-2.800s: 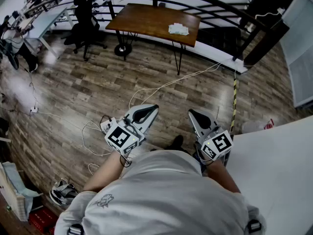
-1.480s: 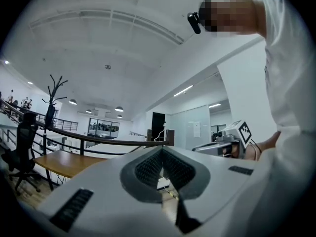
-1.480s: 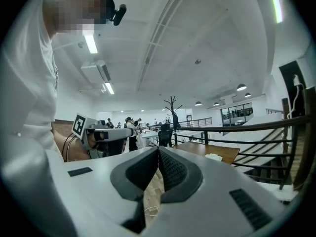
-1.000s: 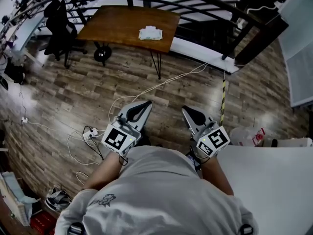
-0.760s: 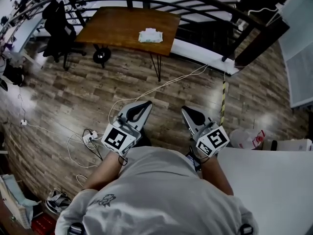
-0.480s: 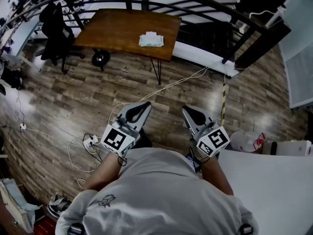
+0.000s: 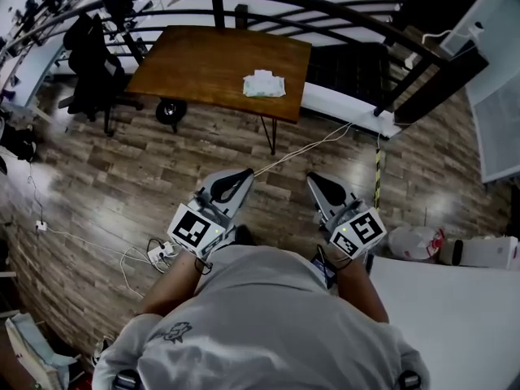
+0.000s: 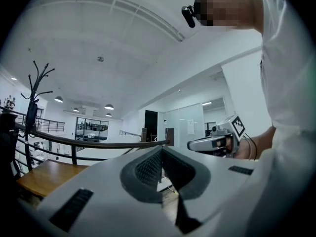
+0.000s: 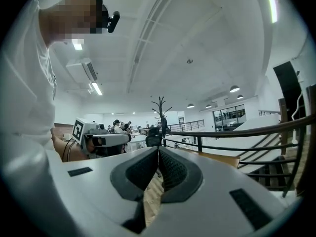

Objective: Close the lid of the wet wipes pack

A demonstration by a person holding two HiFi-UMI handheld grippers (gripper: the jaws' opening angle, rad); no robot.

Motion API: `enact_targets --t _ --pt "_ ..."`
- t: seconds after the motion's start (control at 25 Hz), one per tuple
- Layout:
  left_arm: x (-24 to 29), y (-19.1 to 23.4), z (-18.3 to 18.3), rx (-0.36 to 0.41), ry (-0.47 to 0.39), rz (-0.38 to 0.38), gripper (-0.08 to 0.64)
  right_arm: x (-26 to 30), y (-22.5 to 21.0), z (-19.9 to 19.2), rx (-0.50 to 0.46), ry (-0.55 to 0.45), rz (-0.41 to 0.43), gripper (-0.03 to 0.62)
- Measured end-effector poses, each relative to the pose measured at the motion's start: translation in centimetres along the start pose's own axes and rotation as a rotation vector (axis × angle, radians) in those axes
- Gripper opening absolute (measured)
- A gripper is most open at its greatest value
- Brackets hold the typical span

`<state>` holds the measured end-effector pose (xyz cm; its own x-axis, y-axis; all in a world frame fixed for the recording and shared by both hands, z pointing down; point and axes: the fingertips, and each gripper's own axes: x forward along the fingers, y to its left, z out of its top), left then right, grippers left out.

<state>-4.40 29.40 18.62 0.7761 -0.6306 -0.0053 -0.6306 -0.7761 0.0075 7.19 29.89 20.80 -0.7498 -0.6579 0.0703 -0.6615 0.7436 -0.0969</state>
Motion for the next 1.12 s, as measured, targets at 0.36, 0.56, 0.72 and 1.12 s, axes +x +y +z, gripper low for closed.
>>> enact_targets --t 0.36,0.56,0.72,1.12 --pt "-1.3 6.2 -0.9 -0.003 0.040 -0.055 0.014 6.5 0.5 -0.2 0.005 0.004 -0.019 0.034" --pt "-1.7 8.4 -0.7 -0.010 0.036 -0.046 0.014 8.0 -0.2 -0.4 0.001 0.027 -0.022 0.034" --pt "-1.4 9.8 -1.2 -0.030 0.043 -0.033 0.014 9.1 -1.8 -0.3 0.005 0.031 -0.034 0.034" --pt "0.7 14.4 -1.6 -0.020 0.062 0.027 0.014 13.0 -7.1 0.1 0.006 0.020 -0.005 0.034"
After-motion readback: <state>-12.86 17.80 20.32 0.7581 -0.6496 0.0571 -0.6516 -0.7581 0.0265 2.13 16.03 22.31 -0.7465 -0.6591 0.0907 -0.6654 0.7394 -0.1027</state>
